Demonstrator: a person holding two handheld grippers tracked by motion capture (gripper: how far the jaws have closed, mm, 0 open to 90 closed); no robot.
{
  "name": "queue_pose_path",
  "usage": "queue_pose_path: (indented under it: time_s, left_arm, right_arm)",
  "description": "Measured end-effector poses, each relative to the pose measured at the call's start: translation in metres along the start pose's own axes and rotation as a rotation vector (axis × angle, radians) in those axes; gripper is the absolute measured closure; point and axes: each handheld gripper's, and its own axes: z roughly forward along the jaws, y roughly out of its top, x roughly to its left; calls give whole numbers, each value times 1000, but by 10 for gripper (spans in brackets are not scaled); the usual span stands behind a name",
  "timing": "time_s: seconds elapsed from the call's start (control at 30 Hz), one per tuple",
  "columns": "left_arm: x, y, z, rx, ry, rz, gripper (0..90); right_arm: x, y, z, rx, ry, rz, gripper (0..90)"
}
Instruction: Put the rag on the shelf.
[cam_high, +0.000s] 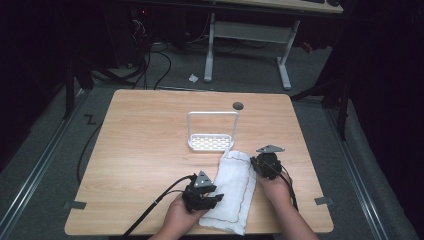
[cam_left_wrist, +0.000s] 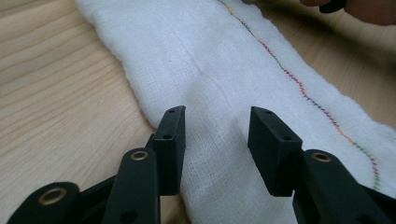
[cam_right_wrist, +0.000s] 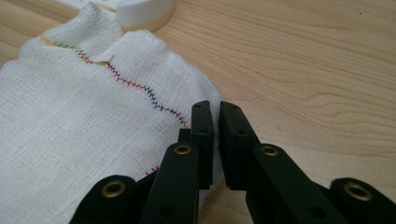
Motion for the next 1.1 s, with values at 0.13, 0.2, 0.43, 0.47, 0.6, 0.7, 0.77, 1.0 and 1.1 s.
queue_pose_path:
  time_s: [0.13, 0.2, 0.43, 0.47, 0.6, 0.7, 0.77, 1.0, 1.1]
  left_arm:
    - [-4, -8, -11, 18, -9, 1, 591]
    - [-8, -15, -20, 22, -4, 11, 591]
    - [-13, -45, -54, 31, -21, -15, 589]
    - [-12, -49, -60, 35, -27, -28, 587]
    - [5, -54, -79, 17, 18, -56, 563]
    - [29, -46, -83, -20, 43, -117, 539]
    - [44, -38, -77, -28, 65, -142, 510]
    - [84, -11, -40, -45, 101, -249, 462]
    - [89, -6, -31, -38, 119, -268, 467]
  right_arm:
    - [7, 0, 2, -12, 16, -20, 849]
    - [15, 2, 4, -19, 34, -37, 849]
    - [56, 6, 8, -34, 114, -104, 846]
    - [64, 6, 8, -36, 127, -115, 845]
    - [82, 8, 9, -40, 148, -136, 759]
    - [79, 7, 7, -52, 150, -104, 683]
    - [74, 4, 2, -72, 148, -87, 670]
    - [68, -4, -13, -118, 156, -82, 650]
    - [68, -5, -14, -113, 174, -78, 646]
